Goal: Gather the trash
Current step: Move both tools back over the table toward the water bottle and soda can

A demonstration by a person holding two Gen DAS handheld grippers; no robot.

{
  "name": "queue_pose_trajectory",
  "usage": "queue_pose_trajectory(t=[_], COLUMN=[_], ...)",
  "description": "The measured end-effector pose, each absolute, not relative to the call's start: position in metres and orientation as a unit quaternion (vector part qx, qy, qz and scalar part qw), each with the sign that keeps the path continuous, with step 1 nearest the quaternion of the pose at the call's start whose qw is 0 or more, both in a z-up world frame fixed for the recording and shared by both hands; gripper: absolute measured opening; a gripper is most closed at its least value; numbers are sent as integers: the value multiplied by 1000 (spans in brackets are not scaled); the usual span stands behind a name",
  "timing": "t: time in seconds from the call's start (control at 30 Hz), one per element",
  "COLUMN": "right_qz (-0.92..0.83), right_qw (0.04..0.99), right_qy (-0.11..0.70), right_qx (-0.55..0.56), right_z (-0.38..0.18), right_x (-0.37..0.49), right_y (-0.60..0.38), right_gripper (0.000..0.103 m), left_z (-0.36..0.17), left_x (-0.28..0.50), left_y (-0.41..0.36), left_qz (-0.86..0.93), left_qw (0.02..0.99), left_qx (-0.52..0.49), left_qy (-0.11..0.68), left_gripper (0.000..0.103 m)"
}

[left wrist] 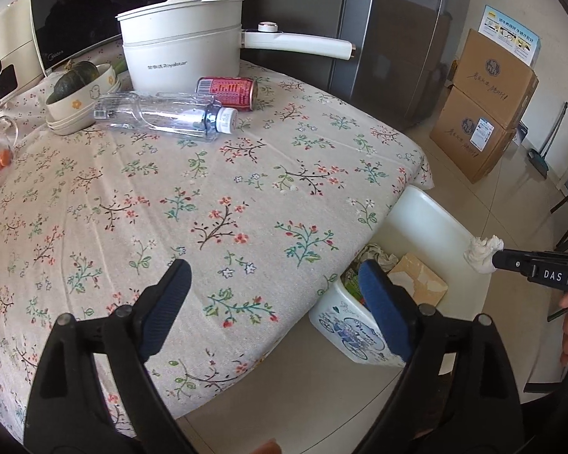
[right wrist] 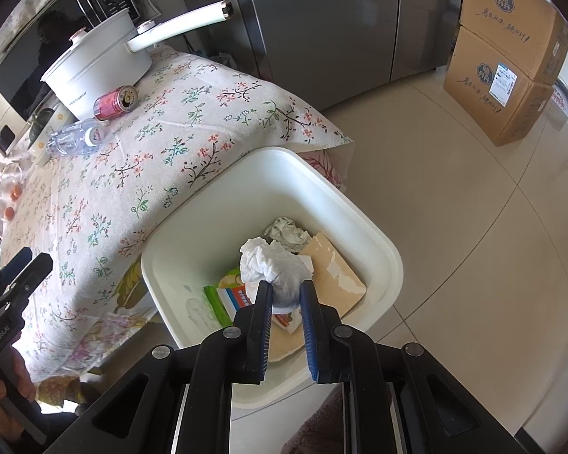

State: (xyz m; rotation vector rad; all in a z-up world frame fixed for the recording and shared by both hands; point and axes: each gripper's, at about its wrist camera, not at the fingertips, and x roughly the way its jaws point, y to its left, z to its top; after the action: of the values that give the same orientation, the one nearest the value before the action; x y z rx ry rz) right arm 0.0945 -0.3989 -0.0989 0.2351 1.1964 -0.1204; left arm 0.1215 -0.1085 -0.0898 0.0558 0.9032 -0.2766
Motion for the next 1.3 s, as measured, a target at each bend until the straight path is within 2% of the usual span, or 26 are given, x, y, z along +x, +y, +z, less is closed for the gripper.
queue_pose_trajectory(t=[0.07, 0.1, 0.13, 0.17, 0.23, 0.4, 0.53, 0.77, 0.9, 1.13, 1.3], right_qz=[-58, -62, -63, -61, -56, -46, -37, -19, -15, -6, 19], right_qw=[813, 814, 818, 822, 826, 833, 836, 838, 844, 853, 856], right_qy=[568, 565, 559, 553, 549, 542, 540, 540, 532, 522, 516], right_qx=[116, 118, 120, 120, 115, 101, 92, 77, 60, 20, 11], right_z=[-100, -98, -95, -92, -86, -76, -70, -61, -51, -43, -47], right_x=[97, 98, 98, 99, 102, 111, 119, 140, 163, 209, 232], right_y=[-396, -394, -391, -388, -381, -360, -343, -317, -307, -287, -277], right_gripper=[35, 55, 66, 68, 70, 76, 77, 79, 80, 81, 81], left_z=[-88, -88, -87, -87, -87, -83, -79, -71, -65, -66, -69], left_x=[122, 122, 121, 122, 121, 118, 119, 136, 160, 226, 277], left_y=[-101, -96, -92, -89, -81, -67, -51, -30, -17, 14, 4], left_qz=[-122, -118, -113, -108, -98, -81, -69, -36, -18, -8, 3], left_qw=[890, 890, 889, 888, 887, 889, 891, 892, 891, 872, 869], left_qx=[29, 29, 28, 27, 25, 30, 18, 6, -5, -95, -142], left_qy=[438, 440, 443, 446, 451, 450, 449, 451, 454, 479, 474], left_gripper=[91, 91, 91, 93, 96, 97, 102, 102, 102, 102, 101])
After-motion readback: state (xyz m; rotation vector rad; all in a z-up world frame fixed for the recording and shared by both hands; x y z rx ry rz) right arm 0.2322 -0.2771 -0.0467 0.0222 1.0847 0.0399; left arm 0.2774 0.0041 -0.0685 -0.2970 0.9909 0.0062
